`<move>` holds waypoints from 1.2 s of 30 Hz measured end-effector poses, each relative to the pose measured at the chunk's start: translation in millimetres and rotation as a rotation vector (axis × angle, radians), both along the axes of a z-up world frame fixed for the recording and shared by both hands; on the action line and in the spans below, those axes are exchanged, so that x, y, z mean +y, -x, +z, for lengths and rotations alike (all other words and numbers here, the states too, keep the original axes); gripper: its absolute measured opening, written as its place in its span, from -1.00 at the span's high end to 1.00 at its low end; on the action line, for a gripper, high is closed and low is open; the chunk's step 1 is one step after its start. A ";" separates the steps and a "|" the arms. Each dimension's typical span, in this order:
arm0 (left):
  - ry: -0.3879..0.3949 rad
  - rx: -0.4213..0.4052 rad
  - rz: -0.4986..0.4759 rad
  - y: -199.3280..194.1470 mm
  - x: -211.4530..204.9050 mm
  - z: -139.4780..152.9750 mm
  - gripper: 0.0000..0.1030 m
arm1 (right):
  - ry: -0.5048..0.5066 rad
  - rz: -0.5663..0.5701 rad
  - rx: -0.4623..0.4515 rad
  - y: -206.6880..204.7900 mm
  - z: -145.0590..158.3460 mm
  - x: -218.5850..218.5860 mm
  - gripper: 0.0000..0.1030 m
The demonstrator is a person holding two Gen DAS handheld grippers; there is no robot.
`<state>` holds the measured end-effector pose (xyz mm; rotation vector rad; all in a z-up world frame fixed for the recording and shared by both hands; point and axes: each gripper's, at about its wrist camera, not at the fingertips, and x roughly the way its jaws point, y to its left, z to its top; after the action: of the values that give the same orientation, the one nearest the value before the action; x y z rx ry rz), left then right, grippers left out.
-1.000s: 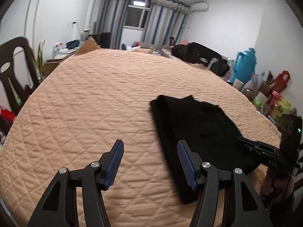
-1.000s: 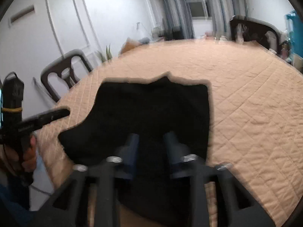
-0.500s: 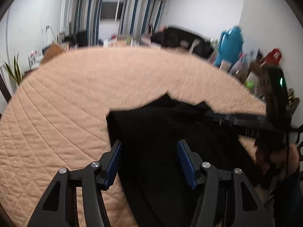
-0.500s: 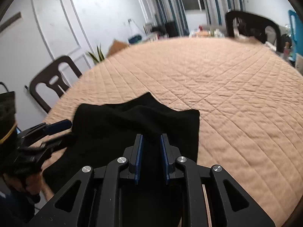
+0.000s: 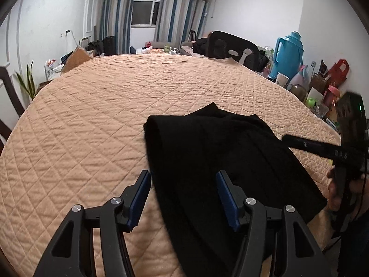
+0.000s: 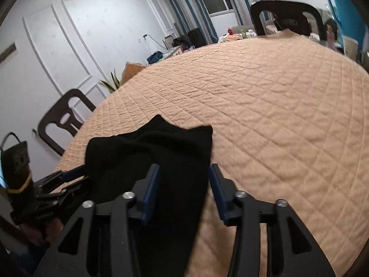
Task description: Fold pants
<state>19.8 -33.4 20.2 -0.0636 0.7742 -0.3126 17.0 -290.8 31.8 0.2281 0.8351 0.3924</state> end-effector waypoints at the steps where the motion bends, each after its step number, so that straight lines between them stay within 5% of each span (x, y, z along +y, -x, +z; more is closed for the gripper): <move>1: 0.006 0.003 0.003 -0.2 1.0 -0.3 -0.19 | -0.012 0.006 0.011 2.4 -2.1 -2.2 0.11; 8: 0.074 0.041 0.021 -20.7 10.6 -5.5 -0.19 | -0.100 0.029 0.077 -7.3 -12.4 -6.4 0.10; 12: 0.187 0.122 0.021 -37.9 18.2 -15.1 -0.21 | -0.124 0.031 0.099 -14.0 -14.5 -1.6 0.09; 23: 0.301 0.145 -0.030 -2.9 24.0 -19.4 -0.21 | -0.156 0.095 0.117 12.4 -16.8 1.2 0.05; 32: 0.291 0.145 -0.012 -29.0 11.2 -17.6 -0.21 | -0.191 0.075 0.127 -7.8 -17.7 8.6 0.05; 36: 0.275 0.130 -0.008 -15.5 13.8 -17.8 0.03 | -0.164 0.065 0.101 1.2 -16.9 6.8 0.33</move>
<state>35.3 -19.6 2.4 -0.3426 0.8562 -0.4239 15.9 -284.0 15.0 0.3766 0.9120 0.5142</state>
